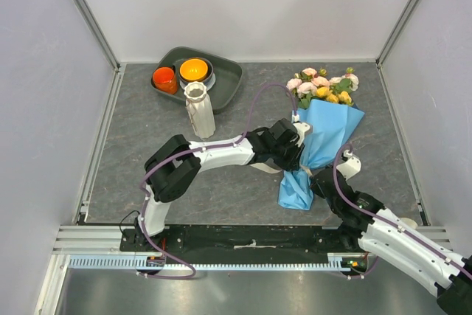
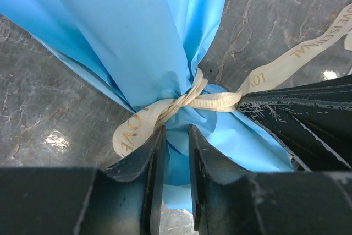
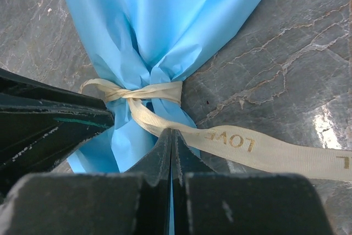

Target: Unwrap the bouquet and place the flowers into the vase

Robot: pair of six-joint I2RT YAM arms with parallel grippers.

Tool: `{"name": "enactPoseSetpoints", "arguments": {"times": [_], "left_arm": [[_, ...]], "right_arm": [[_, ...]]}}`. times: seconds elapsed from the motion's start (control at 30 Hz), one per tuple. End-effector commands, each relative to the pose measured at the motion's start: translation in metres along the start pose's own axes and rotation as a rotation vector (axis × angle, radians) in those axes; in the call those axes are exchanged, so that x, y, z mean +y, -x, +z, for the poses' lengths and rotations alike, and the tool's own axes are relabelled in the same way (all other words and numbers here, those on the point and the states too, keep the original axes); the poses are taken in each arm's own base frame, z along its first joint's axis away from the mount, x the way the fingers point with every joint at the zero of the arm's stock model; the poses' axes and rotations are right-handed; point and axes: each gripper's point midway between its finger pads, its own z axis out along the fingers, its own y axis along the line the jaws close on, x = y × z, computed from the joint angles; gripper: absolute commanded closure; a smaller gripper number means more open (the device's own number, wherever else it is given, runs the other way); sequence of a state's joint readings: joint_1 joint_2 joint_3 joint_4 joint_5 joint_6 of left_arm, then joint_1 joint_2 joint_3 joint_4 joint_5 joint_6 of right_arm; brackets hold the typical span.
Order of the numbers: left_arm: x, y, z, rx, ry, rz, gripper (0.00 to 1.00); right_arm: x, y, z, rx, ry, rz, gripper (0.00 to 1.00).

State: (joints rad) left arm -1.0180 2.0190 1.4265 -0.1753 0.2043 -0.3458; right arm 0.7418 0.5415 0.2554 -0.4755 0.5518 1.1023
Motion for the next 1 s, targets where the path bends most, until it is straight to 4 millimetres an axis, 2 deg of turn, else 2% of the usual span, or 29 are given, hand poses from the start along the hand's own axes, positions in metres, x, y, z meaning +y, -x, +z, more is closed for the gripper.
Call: {"name": "enactPoseSetpoints", "arguments": {"times": [0.0, 0.17, 0.33, 0.4, 0.8, 0.9, 0.97], "left_arm": [[0.002, 0.009, 0.001, -0.022, 0.066, 0.126, 0.68], [0.007, 0.016, 0.001, -0.028, 0.108, 0.167, 0.64], [0.002, 0.018, 0.002, -0.03, 0.09, 0.239, 0.65], [0.0, 0.021, 0.003, -0.03, 0.075, 0.26, 0.62], [0.006, 0.012, 0.022, 0.013, 0.073, 0.284, 0.56], [0.009, 0.013, 0.025, 0.013, 0.085, 0.282, 0.57], [0.008, 0.017, 0.025, 0.003, 0.089, 0.282, 0.62]], "right_arm": [[0.008, 0.001, 0.004, -0.006, 0.026, 0.015, 1.0], [0.008, 0.0, 0.007, -0.005, 0.029, 0.014, 1.0], [0.005, 0.0, 0.009, -0.003, 0.022, 0.012, 1.0], [0.003, 0.0, 0.011, -0.003, 0.016, 0.014, 1.0], [0.002, 0.0, 0.013, 0.004, 0.015, 0.021, 1.0], [0.002, -0.001, 0.013, 0.006, 0.018, 0.018, 1.0], [0.001, -0.001, 0.014, 0.006, 0.013, 0.015, 1.0]]}}
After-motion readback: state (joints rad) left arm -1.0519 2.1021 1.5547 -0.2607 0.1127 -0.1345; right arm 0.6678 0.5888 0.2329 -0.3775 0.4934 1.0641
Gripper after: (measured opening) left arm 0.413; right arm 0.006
